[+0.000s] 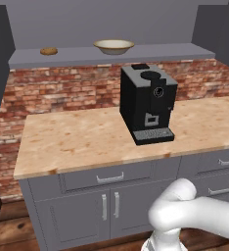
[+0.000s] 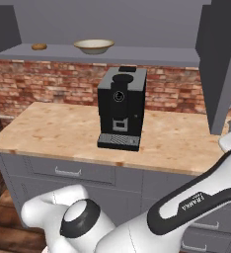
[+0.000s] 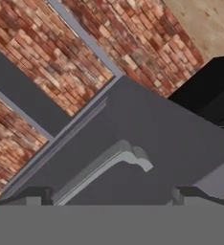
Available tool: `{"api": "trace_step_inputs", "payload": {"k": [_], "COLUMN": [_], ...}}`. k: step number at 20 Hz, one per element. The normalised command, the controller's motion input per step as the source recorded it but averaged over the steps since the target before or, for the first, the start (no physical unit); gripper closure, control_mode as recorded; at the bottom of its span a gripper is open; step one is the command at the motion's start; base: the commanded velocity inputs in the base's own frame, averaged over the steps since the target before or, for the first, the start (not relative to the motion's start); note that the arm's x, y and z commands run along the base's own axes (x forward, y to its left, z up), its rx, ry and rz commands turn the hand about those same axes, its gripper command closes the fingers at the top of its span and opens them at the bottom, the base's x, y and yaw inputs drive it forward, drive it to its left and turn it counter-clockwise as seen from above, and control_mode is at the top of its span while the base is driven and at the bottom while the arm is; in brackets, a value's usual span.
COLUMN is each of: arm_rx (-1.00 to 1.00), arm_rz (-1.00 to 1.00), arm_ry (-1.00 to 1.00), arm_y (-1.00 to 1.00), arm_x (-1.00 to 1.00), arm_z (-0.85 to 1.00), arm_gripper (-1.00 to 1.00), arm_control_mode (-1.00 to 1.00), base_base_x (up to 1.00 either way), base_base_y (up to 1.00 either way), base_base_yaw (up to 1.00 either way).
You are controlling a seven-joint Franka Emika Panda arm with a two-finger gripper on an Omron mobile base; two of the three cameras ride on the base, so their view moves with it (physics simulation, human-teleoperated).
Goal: Pick the mug and place it in the sink. Pick the bowl and place it in the open cabinet and then close the cabinet.
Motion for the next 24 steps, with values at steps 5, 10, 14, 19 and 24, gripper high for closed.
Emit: {"api": "trace_step_inputs", "payload": {"k": [5, 10, 14, 19, 24], "arm_rx": [-0.11, -0.09, -0.09, -0.09, -0.12], "arm_rz": [0.1, 0.09, 0.11, 0.11, 0.08], "arm_ry": [0.0, 0.0, -0.03, -0.04, -0.07], "arm_y": [0.0, 0.0, 0.21, 0.43, 0.68], "arm_x": [0.27, 0.27, 0.0, 0.0, 0.0], "arm_z": [-0.19, -0.06, 0.0, 0.0, 0.0], "arm_gripper": [-1.0, -1.0, -1.0, -1.0, -1.0], "arm_control_mode": [-1.0, -1.0, -1.0, -1.0, -1.0], "base_base_x": [0.0, 0.0, 0.0, 0.0, 0.0], "base_base_y": [0.0, 0.0, 0.0, 0.0, 0.0], "base_base_yaw": [0.0, 0.0, 0.0, 0.0, 0.0]}}
